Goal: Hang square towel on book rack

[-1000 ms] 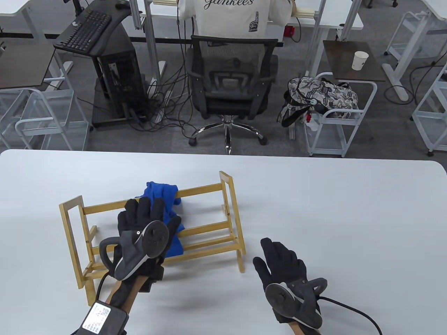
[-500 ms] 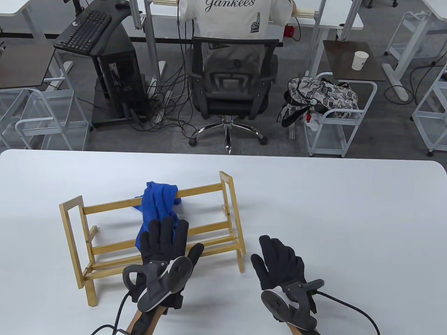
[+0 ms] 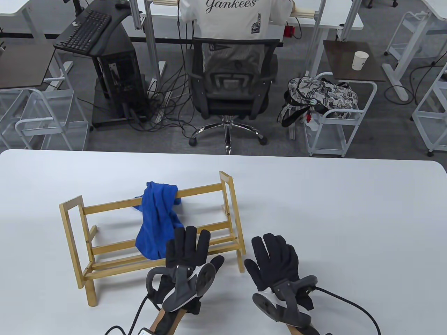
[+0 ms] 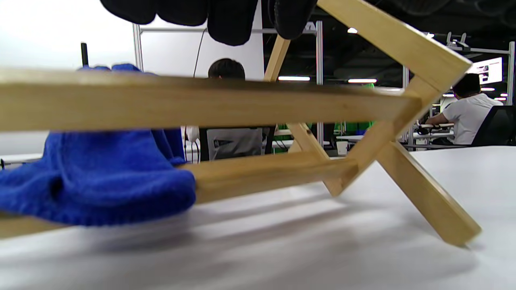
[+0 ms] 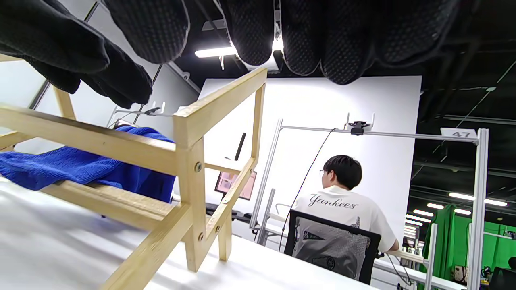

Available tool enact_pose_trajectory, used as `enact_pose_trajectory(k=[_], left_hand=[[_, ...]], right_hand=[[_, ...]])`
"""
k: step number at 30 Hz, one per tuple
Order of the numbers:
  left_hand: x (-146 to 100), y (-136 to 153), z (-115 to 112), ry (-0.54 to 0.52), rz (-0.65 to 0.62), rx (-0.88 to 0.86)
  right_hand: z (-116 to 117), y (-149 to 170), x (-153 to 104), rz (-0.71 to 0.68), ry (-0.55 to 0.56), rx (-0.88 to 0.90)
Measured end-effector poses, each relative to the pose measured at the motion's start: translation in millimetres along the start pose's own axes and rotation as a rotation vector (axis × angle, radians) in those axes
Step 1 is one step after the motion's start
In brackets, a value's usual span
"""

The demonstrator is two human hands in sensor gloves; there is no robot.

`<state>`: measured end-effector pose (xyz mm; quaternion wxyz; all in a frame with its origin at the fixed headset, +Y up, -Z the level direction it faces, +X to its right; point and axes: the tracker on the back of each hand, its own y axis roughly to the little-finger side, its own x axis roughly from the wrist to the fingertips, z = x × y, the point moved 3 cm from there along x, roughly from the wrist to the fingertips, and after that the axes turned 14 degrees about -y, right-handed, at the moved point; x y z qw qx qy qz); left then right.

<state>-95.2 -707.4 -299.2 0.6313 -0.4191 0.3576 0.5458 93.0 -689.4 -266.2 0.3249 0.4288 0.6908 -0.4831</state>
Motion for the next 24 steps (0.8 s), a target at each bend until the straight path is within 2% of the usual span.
enact_pose_trajectory(k=[3,13,24], left_hand=[[-4,-1,-7,0.049,-0.012,-0.003],[-13,-8,-18,0.122,-0.047,-0.011],[-13,-15,-21,0.152,-0.07,0.01]], right_hand=[[2,-1,1,-0.003,-0.036,0.004],[11,5,1,0.014,-0.275,0.091],[23,9,2,0.012,-0.416,0.119]])
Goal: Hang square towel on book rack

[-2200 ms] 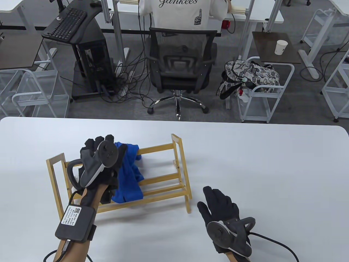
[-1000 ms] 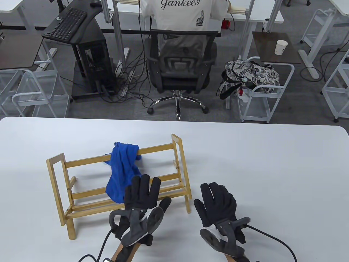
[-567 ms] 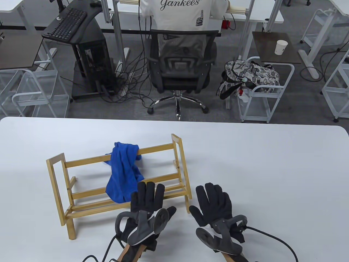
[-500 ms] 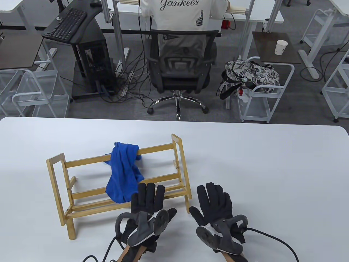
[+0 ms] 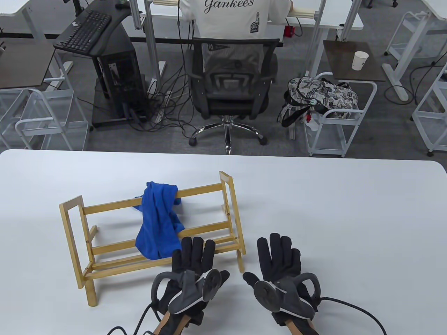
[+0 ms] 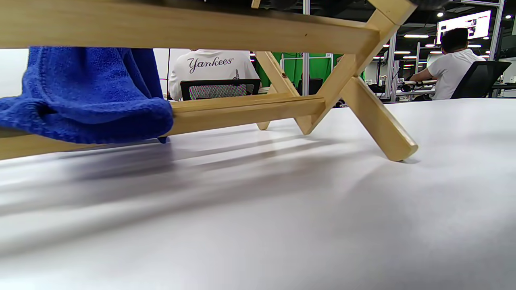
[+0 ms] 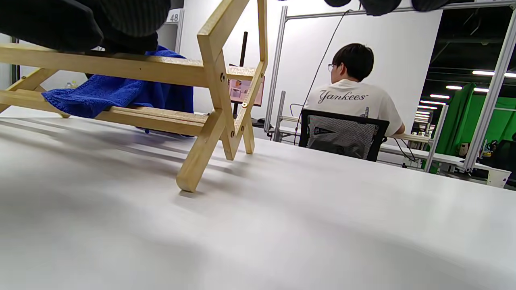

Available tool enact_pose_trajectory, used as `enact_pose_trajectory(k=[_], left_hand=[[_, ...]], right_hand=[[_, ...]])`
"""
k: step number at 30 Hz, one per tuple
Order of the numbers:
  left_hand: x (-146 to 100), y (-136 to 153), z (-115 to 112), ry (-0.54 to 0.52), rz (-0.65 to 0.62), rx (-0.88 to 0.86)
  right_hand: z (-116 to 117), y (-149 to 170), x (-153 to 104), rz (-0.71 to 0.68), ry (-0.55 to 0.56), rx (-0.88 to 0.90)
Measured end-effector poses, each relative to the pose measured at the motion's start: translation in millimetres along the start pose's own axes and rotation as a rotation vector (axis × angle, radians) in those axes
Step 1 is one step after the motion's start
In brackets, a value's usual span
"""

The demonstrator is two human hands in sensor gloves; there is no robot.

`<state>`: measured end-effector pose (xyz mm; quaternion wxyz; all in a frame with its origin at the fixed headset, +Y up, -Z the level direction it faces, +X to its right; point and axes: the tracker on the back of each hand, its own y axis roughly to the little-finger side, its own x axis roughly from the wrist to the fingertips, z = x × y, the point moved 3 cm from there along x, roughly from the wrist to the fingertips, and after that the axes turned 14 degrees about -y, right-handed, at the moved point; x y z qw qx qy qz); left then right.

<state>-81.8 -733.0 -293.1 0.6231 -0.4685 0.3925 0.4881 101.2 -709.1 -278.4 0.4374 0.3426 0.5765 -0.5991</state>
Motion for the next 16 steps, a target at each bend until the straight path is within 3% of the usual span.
enact_pose_trajectory(k=[16], left_hand=[[0.0,-1.4,-2.0,0.006,-0.004,-0.008]], right_hand=[[3.0,1.3,2.1,0.003,-0.013,-0.011]])
